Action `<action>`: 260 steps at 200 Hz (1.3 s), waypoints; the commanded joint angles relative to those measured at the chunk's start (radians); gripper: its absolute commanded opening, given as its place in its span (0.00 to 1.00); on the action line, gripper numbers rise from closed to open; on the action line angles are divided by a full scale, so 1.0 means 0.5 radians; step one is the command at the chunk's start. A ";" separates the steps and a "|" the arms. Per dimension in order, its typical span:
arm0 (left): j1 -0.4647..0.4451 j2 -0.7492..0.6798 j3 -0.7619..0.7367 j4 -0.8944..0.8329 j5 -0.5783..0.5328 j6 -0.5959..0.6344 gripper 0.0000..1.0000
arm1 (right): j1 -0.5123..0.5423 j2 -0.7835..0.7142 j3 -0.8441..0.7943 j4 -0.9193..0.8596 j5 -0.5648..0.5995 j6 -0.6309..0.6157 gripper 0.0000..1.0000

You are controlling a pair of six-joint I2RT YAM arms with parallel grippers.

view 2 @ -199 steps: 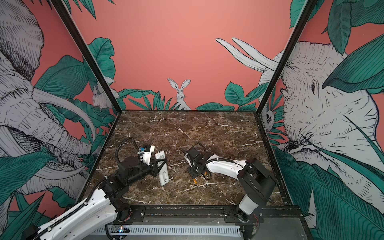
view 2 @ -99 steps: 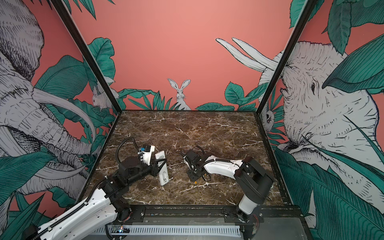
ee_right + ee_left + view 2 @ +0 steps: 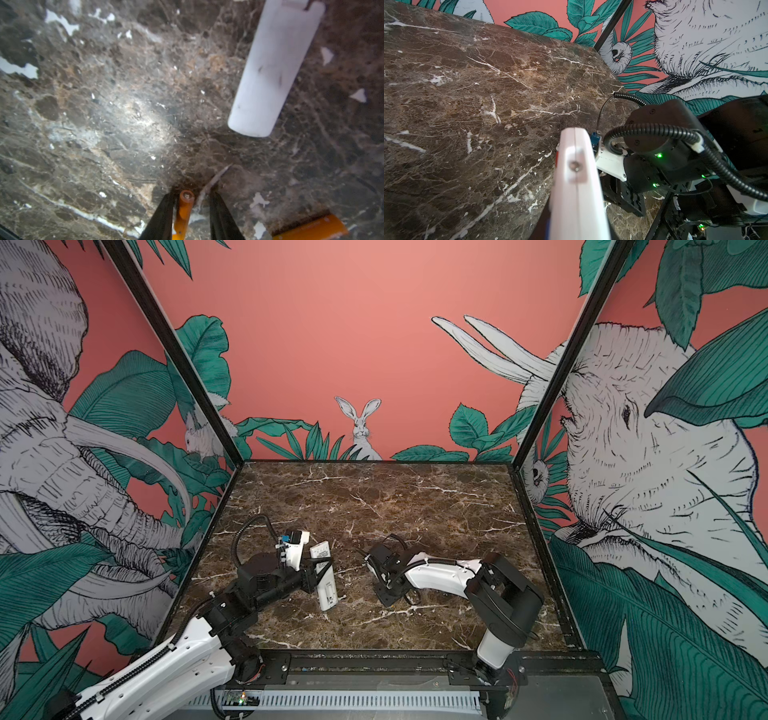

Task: Load the batteries into the remote control
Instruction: 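Grasp an orange battery on the table with the right gripper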

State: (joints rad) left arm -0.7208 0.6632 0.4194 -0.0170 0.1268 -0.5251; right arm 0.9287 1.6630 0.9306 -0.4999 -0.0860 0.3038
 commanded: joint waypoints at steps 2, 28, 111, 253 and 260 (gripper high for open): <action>0.012 -0.039 -0.038 0.012 -0.024 0.015 0.00 | 0.020 0.052 0.035 -0.049 0.016 0.002 0.30; 0.012 -0.056 -0.041 0.009 -0.022 0.010 0.00 | 0.031 0.066 0.039 -0.059 0.025 -0.004 0.28; 0.012 -0.056 -0.044 0.022 -0.018 0.004 0.00 | 0.078 0.115 0.088 -0.132 0.082 -0.024 0.18; 0.013 0.082 -0.066 0.219 -0.005 -0.125 0.00 | 0.144 -0.195 -0.039 0.132 0.021 -0.089 0.06; 0.013 0.088 -0.064 0.230 -0.006 -0.138 0.00 | 0.146 -0.234 -0.057 0.155 0.024 -0.101 0.06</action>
State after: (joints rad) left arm -0.7208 0.7017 0.3897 0.0288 0.1196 -0.5621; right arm 0.9951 1.6360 0.9272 -0.4770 -0.0681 0.2775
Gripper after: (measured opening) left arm 0.216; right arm 0.103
